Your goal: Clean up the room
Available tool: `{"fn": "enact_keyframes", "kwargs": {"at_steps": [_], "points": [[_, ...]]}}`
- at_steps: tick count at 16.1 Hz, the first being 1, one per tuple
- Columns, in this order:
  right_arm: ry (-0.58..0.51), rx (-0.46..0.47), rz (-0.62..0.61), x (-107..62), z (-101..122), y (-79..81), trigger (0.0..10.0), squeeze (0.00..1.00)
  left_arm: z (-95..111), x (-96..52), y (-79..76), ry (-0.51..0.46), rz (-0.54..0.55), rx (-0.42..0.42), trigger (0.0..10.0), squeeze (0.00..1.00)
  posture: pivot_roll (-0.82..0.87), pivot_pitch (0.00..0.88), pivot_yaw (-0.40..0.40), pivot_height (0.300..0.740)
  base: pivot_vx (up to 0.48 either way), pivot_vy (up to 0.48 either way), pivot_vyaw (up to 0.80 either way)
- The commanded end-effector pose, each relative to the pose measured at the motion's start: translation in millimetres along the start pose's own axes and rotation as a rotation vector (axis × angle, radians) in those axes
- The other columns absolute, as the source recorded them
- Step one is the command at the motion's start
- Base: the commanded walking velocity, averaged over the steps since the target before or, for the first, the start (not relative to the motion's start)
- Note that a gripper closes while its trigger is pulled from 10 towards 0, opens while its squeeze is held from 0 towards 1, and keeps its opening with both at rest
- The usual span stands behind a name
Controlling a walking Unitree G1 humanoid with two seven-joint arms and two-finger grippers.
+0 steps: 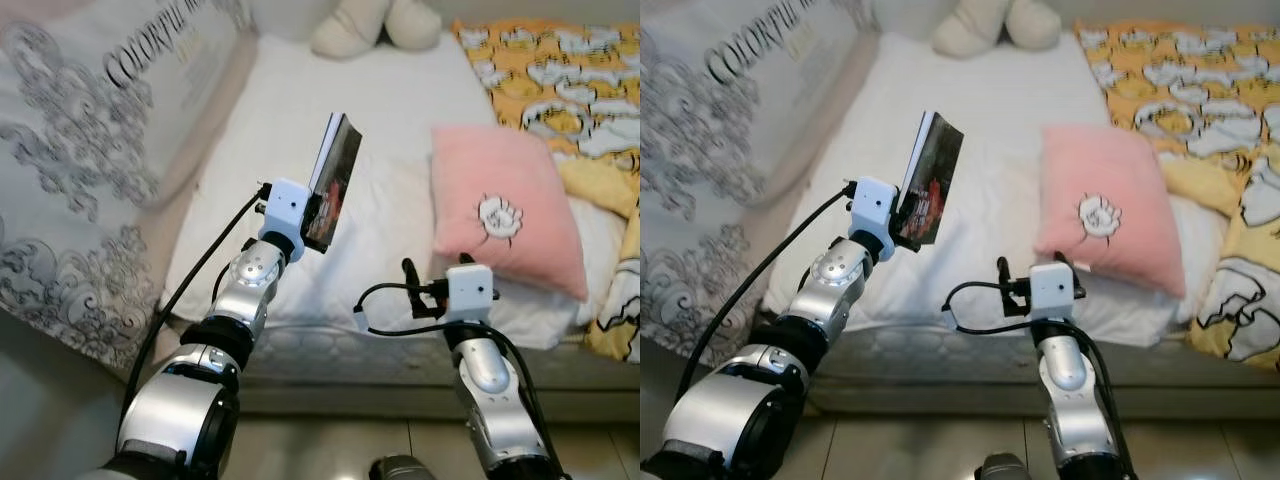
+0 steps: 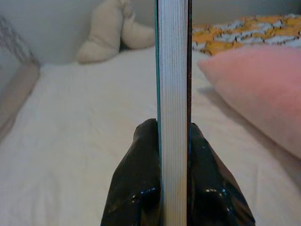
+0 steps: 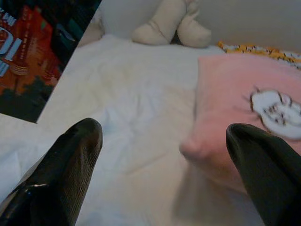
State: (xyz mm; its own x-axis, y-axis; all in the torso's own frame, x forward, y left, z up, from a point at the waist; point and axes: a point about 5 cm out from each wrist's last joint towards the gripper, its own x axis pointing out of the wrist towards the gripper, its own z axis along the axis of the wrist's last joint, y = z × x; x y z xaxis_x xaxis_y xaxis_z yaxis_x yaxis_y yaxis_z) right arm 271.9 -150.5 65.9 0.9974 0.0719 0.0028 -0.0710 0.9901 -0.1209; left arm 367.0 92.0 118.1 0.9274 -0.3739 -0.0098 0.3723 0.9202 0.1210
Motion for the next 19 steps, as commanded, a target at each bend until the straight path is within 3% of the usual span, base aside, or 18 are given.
{"fn": "enact_keyframes", "kwargs": {"at_steps": [1,3,7,10,11,13,16,19], "points": [[-0.002,-0.012,-0.014,1.1,2.6,-2.1,10.0,0.00,18.6,5.9,-0.1,-0.085,-0.008,0.009,10.0,0.00,-0.32,0.000,0.096,0.740,0.480,0.000,-0.70],[-0.008,-0.006,-0.012,1.5,2.6,-1.8,10.0,0.00,19.4,6.5,0.0,-0.085,-0.013,0.005,10.0,0.00,-0.32,0.000,0.096,0.740,0.480,0.000,-0.69],[-0.015,-0.009,-0.007,1.6,2.7,-1.1,10.0,0.00,20.8,7.5,0.2,-0.088,-0.010,-0.004,10.0,0.00,-0.32,0.000,0.098,0.740,0.480,0.000,0.00],[-0.015,-0.012,0.002,2.2,2.6,-0.5,10.0,0.00,18.6,6.1,14.6,-0.067,0.104,-0.059,10.0,0.00,-0.32,0.000,0.097,0.740,0.480,0.000,0.00],[-0.014,-0.011,0.006,1.9,2.4,-0.2,10.0,0.00,19.6,4.6,20.4,-0.074,0.147,-0.026,10.0,0.00,-0.32,0.000,0.095,0.740,0.000,0.000,0.00],[-0.009,-0.013,0.020,1.3,1.3,0.9,10.0,0.00,17.6,3.7,22.8,-0.060,0.127,-0.033,10.0,0.00,-0.32,0.000,0.092,0.740,0.000,0.000,0.00],[-0.009,-0.014,0.028,1.9,1.3,2.0,10.0,0.00,20.4,5.9,18.5,-0.058,0.096,0.047,10.0,0.00,-0.31,0.000,0.090,0.740,0.000,0.480,0.00],[-0.008,-0.014,0.032,1.2,0.9,2.2,10.0,0.00,20.6,10.7,11.7,-0.023,0.077,0.038,10.0,0.00,-0.32,0.000,0.093,0.740,0.000,0.000,0.00]]}}
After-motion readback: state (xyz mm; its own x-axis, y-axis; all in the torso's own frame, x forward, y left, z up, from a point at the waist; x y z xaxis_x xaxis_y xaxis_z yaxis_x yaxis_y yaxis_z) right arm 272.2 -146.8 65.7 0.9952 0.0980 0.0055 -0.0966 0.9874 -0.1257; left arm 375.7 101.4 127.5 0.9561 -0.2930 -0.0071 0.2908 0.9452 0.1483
